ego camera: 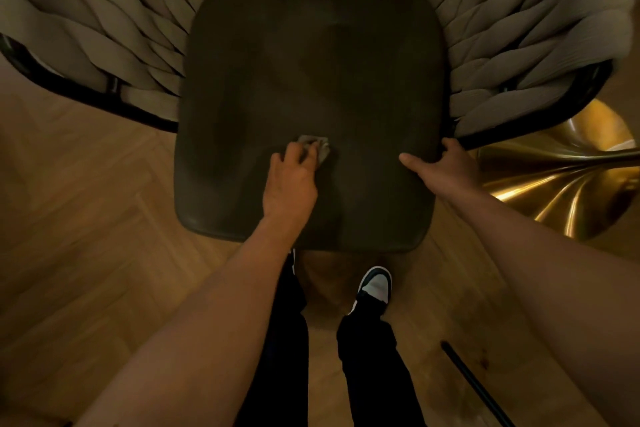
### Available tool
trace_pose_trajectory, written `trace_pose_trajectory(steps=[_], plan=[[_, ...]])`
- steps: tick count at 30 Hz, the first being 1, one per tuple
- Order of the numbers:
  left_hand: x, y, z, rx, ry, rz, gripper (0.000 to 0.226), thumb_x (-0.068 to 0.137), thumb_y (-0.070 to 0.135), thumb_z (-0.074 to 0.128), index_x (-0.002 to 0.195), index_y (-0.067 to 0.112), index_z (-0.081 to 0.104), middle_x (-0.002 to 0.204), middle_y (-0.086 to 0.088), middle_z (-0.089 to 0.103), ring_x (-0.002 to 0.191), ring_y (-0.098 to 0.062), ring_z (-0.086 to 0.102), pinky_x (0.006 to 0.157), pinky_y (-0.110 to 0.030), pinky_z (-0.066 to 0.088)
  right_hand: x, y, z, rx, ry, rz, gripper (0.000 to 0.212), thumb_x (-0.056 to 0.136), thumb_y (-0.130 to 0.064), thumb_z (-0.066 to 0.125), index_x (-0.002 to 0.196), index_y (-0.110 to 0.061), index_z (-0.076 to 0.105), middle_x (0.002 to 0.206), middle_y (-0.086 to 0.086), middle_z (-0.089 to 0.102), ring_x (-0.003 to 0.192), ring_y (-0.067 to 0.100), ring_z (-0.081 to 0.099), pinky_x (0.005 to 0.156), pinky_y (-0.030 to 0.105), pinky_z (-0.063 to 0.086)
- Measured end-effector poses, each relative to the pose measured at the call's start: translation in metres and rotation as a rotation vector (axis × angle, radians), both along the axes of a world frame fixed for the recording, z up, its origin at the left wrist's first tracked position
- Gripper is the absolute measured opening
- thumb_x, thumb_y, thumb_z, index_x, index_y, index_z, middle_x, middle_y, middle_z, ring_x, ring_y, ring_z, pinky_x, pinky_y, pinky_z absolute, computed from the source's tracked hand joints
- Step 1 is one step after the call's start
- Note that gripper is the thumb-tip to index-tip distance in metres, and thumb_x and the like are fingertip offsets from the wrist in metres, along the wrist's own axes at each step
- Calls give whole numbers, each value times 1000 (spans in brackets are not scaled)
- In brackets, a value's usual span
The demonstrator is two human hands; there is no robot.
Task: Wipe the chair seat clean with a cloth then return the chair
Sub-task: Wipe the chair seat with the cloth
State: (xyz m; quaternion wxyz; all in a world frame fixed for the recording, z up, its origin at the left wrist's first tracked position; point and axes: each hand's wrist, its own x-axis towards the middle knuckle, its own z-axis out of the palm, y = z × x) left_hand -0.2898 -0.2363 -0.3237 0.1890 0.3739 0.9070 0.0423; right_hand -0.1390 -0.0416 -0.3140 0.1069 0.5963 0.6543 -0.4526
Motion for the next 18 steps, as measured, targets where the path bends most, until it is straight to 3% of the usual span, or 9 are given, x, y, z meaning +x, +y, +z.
trace_pose_trajectory(steps=[4, 13, 18], plan=[[-35, -31, -2, -21, 35, 38, 53, 95, 12, 46, 147, 15, 38, 138, -14, 39, 110, -33, 44, 95, -39, 42, -1, -4, -1, 49, -17, 16, 89, 86, -44, 79, 157, -15, 33, 155, 9, 45, 140, 32, 46, 107, 40, 43], [-107, -87, -7, -41, 130, 225, 47, 88, 1, 47, 133, 9, 55, 132, -19, 46, 105, -45, 46, 88, -50, 45, -1, -4, -6, 51, -19, -3, 91, 82, -46, 81, 156, -17, 36, 153, 9, 49, 137, 32, 50, 107, 44, 45], [-141, -109, -4, -66, 173, 302, 48, 86, 3, 49, 133, 9, 53, 130, -19, 45, 106, -42, 49, 88, -48, 47, 2, 0, -9, 46, -40, 19, 95, 79, -52, 82, 155, -18, 36, 152, 9, 51, 135, 33, 52, 107, 47, 47]])
